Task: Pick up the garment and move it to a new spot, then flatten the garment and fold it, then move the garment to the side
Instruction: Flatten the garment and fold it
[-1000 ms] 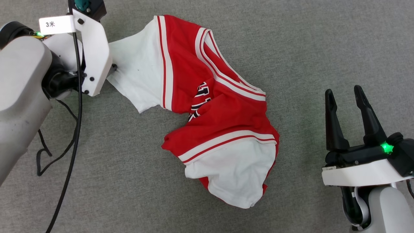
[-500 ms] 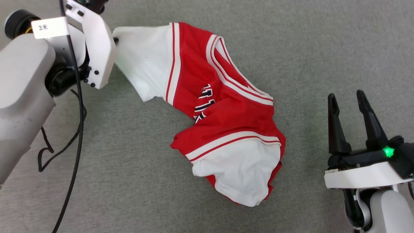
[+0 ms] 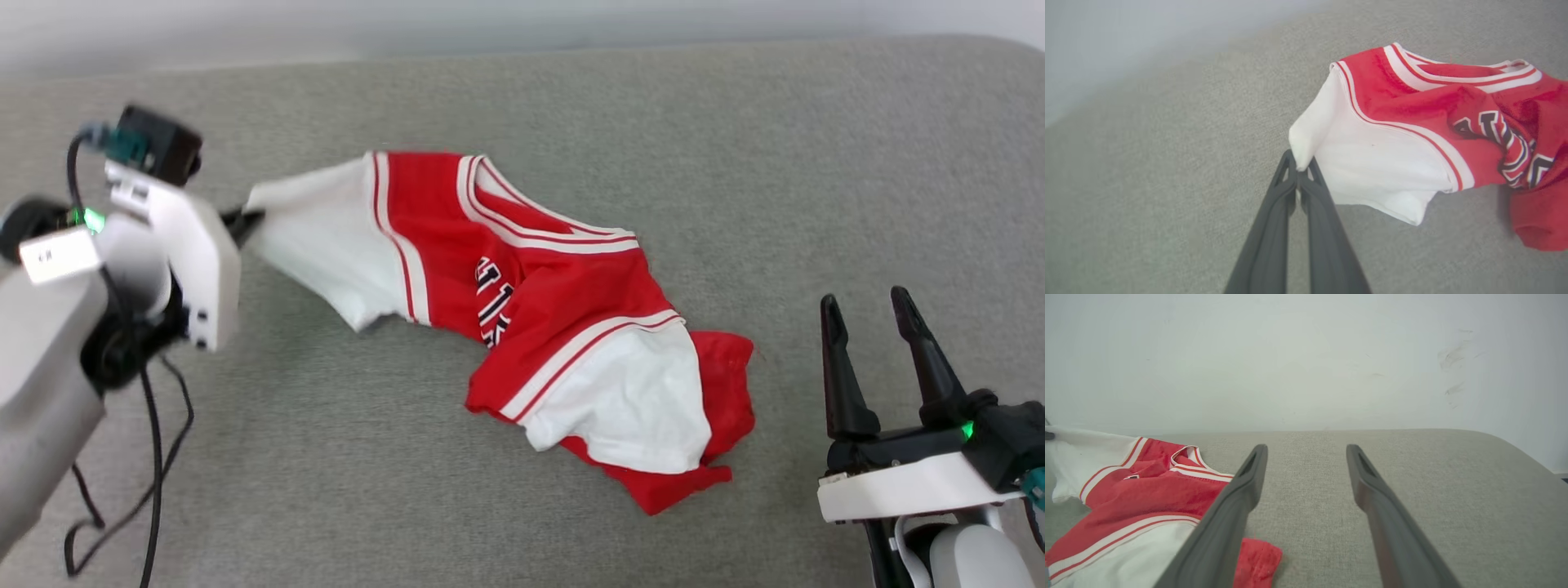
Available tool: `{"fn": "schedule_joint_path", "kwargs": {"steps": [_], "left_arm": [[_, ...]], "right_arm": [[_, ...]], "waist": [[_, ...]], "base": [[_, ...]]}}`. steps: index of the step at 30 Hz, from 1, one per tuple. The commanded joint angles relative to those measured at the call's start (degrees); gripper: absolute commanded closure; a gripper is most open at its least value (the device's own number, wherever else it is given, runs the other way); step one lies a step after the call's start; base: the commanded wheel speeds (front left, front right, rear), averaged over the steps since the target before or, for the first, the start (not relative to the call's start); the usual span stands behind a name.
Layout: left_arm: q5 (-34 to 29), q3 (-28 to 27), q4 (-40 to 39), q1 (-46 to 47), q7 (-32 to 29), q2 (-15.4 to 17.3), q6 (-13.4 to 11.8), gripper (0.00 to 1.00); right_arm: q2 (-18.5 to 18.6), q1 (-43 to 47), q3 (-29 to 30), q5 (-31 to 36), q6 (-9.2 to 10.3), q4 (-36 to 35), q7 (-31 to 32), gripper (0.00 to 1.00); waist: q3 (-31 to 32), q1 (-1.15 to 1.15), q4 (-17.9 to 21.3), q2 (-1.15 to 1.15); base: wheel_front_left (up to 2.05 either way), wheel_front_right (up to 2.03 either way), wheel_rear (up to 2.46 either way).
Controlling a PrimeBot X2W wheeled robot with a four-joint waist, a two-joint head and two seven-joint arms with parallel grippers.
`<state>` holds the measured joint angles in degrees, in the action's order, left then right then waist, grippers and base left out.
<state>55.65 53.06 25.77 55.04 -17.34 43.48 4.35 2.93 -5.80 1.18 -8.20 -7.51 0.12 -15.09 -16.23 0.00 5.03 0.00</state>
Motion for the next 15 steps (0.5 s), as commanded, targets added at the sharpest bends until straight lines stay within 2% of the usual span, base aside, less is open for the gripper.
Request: {"fn": "schedule_joint_path", "kwargs": {"steps": [1,4,9,15], "left_arm": [[1.39,-0.58,-0.30,-3.55,1.14,1.02,-1.04,1.00],[2.64,-0.43,0.03,-8.18,2.41,2.55,-2.28,1.00],[6.09,-0.35,1.67,-15.91,3.97,3.18,-3.57,1.00],[10.12,-0.21,5.53,-22.04,4.27,1.79,-3.00,1.00]], "right_arm": [[-0.10,0.87,0.01,0.38,0.04,0.13,-0.11,0.00],[-0.10,1.49,-0.20,0.76,0.04,0.27,-0.11,0.00],[-0.10,2.25,-0.33,1.32,0.04,0.40,-0.11,0.00],[-0.10,2.64,-0.54,1.90,0.04,0.69,-0.11,0.00]], "waist": [[2.24,0.00,-2.26,0.00],[3.24,0.00,-3.05,0.00],[4.27,0.00,-3.55,0.00],[4.73,0.00,-3.19,0.00]], "base": [[0.00,0.00,0.00],[0.00,0.00,0.00],[0.00,0.00,0.00],[0.00,0.00,0.00]]}}
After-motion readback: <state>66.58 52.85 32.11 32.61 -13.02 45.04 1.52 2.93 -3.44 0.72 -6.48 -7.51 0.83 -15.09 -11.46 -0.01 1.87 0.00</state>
